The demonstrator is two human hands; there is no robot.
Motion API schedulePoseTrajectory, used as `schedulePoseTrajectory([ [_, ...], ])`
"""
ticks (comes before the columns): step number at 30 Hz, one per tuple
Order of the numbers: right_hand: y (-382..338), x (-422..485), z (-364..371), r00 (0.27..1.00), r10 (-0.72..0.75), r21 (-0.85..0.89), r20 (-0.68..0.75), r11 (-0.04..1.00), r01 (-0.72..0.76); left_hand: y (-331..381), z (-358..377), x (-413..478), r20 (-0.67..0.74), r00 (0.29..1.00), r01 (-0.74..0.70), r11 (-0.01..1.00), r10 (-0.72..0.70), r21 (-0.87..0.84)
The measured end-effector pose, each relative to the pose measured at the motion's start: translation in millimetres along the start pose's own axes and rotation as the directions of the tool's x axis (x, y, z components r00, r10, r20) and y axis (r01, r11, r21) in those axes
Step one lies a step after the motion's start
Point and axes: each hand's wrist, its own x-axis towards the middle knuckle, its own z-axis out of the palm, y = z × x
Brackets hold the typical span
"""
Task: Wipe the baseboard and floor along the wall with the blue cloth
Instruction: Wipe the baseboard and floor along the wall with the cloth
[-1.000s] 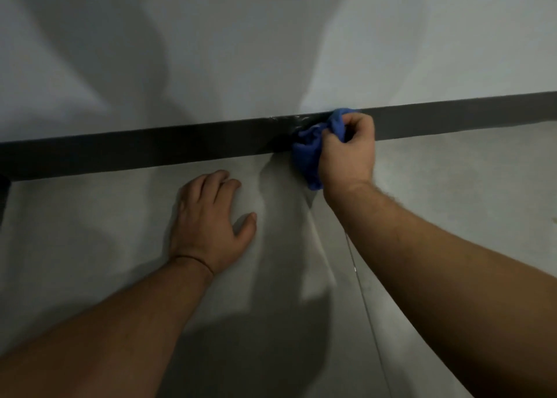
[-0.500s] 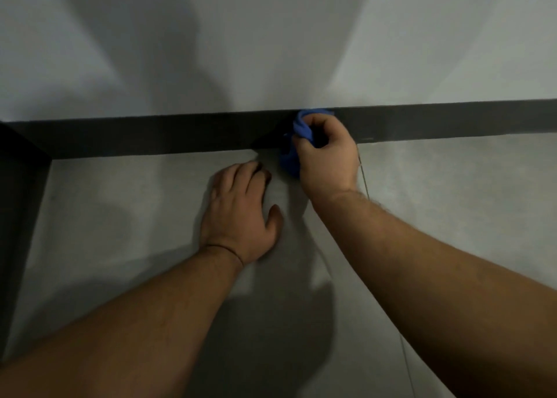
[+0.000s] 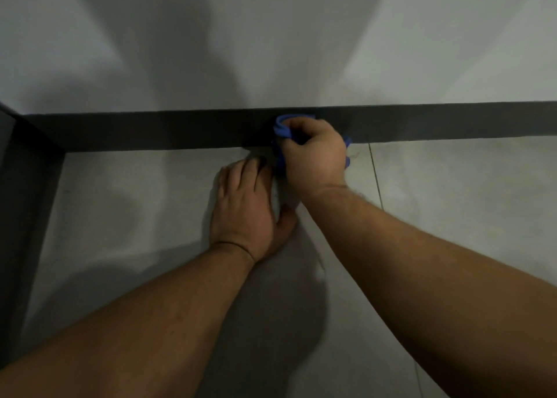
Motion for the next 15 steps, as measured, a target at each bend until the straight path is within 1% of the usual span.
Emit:
schedulePoseTrajectory([
  [1, -0.9, -1.4, -4.4, 0.999, -0.028, -0.023, 0.024, 0.999, 0.029, -0.5, 0.0, -0.5, -0.006, 1.000, -0.006, 1.000, 0.005, -0.006],
  [2, 0.5, -1.9, -10.3, 0.999, -0.031, 0.003, 0.027, 1.000, 0.030, -1.5, -0.7, -1.1, -0.018, 1.000, -0.013, 1.000, 0.013, -0.012],
  [3, 2.5, -2.7, -19.0, 1.000, 0.002, 0.072, 0.017, 0.997, -0.003, -1.9, -1.5, -1.3, -0.030, 0.999, -0.021, 1.000, 0.021, -0.014],
  [4, 5.0, -3.5, -30.7, 0.998, 0.070, 0.182, -0.003, 0.981, -0.069, -2.4, -2.4, -1.4, -0.039, 0.999, -0.027, 1.000, 0.027, -0.015],
  [6, 16.0, -3.2, -61.1, 0.974, 0.210, 0.375, -0.083, 0.912, -0.165, -2.9, -3.3, -1.5, -0.058, 0.998, -0.036, 0.999, 0.034, -0.028],
  [8, 30.1, 0.8, -99.9, 0.930, 0.306, 0.435, -0.202, 0.879, -0.195, -2.4, -3.7, -2.2, -0.069, 0.997, -0.041, 0.998, 0.038, -0.050],
  [10, 42.4, 6.3, -139.3, 0.887, 0.329, 0.381, -0.323, 0.903, -0.196, -2.8, -4.2, -3.3, -0.070, 0.997, -0.047, 0.996, 0.042, -0.073],
  [12, 44.9, 9.5, -167.5, 0.849, 0.287, 0.347, -0.444, 0.928, -0.132, -3.1, -6.5, -5.1, -0.055, 0.997, -0.056, 0.994, 0.051, -0.090],
  [13, 44.4, 11.8, -176.0, 0.832, 0.247, 0.302, -0.498, 0.948, -0.100, -3.0, -8.5, -5.7, -0.047, 0.997, -0.058, 0.993, 0.053, -0.101],
  [14, 44.8, 14.1, -181.5, 0.831, 0.195, 0.224, -0.521, 0.971, -0.088, -3.0, -10.5, -6.2, -0.045, 0.998, -0.058, 0.992, 0.054, -0.110],
  [15, 46.9, 16.4, -183.8, 0.849, 0.135, 0.103, -0.511, 0.990, -0.095, -2.7, -12.5, -6.7, -0.047, 0.997, -0.058, 0.992, 0.053, -0.113],
])
